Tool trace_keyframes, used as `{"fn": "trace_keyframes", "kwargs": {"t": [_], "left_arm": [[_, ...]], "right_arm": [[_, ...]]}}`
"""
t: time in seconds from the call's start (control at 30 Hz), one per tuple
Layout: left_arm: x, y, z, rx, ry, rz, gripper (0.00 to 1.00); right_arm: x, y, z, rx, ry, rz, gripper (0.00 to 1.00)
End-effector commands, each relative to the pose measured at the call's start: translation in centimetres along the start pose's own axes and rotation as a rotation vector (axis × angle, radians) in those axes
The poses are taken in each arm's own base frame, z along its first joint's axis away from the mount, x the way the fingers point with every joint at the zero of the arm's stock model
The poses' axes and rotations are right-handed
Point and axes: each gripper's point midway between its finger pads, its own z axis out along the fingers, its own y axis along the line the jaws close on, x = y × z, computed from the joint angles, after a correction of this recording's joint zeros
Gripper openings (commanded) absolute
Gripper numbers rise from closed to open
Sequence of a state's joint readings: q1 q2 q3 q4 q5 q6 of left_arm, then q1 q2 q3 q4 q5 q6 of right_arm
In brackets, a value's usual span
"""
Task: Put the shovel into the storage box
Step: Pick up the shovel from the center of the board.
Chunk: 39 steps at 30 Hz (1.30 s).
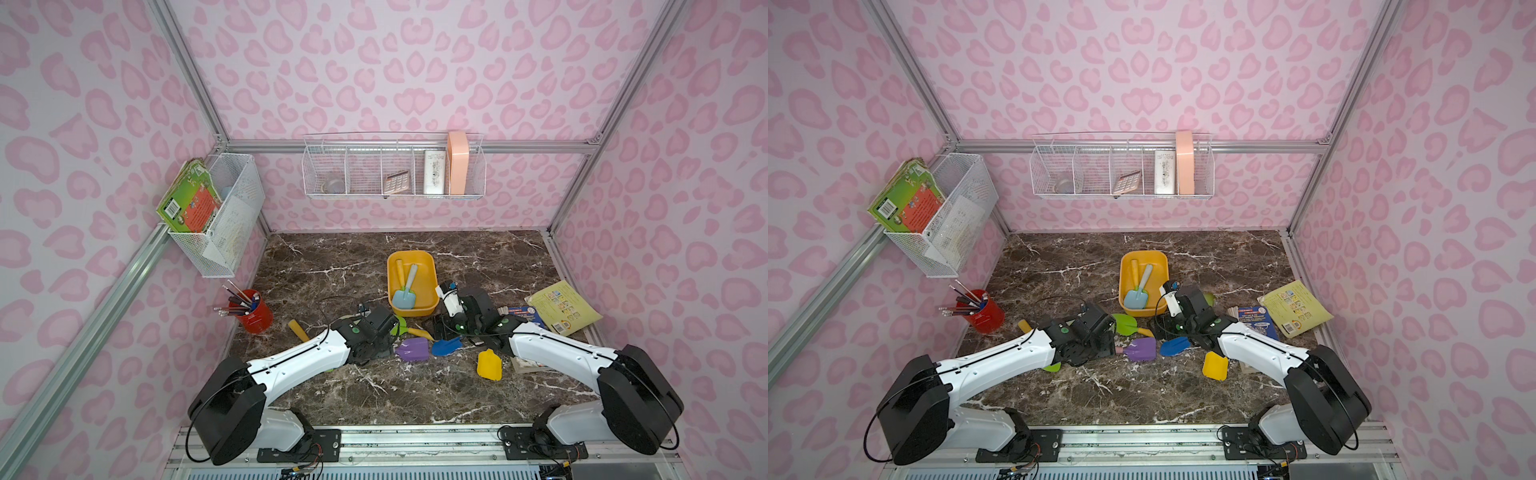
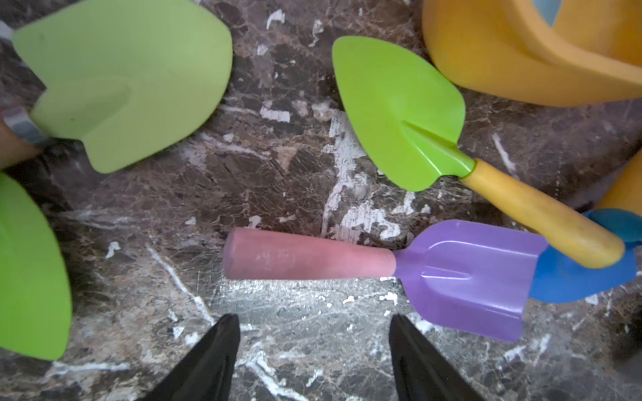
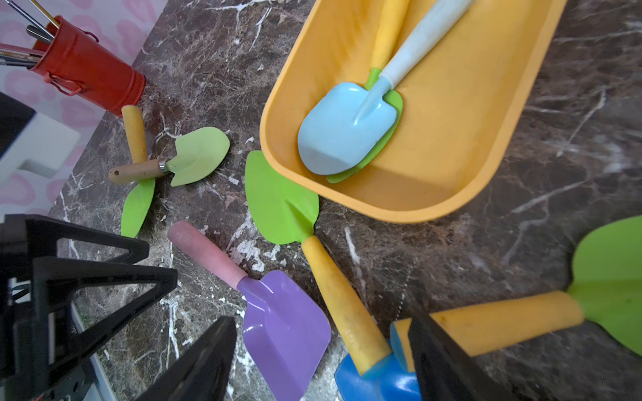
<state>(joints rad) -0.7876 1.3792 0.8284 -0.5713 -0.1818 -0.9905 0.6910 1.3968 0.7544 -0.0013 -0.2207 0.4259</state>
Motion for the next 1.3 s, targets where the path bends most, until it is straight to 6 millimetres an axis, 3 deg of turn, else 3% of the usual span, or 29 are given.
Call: {"fn": "trace_keyframes", "kwargs": {"t": [0.0,0.23,0.47,0.6,0.77,0.97,1.27], "left_arm": [[-0.8,-1.0,0.5,0.04,-0.039,-0.096,0.73],[-1.1,-1.2,1.8,-0.043,-0.015,-0.104,0.74],[-1.1,-0.8,2.6,-0.058,-0.026,-0.115,0.69],[-0.5,-0.6,2.9,-0.057,-0.004,-0.12,0.68],[-0.5,-0.5,2.4,-0.049,-0.012,-0.113,0.68],[-1.1,-1.2,1.4,-0.029,-0.039,-0.081,0.68],[-0.4,-1.0,2.8,-0.043,-0.018,-0.085,0.66]], "right_arm": [[-0.2,-0.4,-0.4,0.022,-0.018,0.003,0.81],[0.1,-1.8,-1.3,0.049,-0.031,0.028,0.81],[1.1,-0.6,-0.7,-0.026,0.005,0.024,0.79],[1.6,1.2,-0.4,-0.105,0.021,-0.016,0.79],[3.6,2.5,0.3,-0.182,0.091,-0.004,0.79],[6.5,2.3,0.9,-0.211,0.155,0.037,0.76],[8.3,2.1,1.9,-0.246,0.183,0.076,0.72]]}}
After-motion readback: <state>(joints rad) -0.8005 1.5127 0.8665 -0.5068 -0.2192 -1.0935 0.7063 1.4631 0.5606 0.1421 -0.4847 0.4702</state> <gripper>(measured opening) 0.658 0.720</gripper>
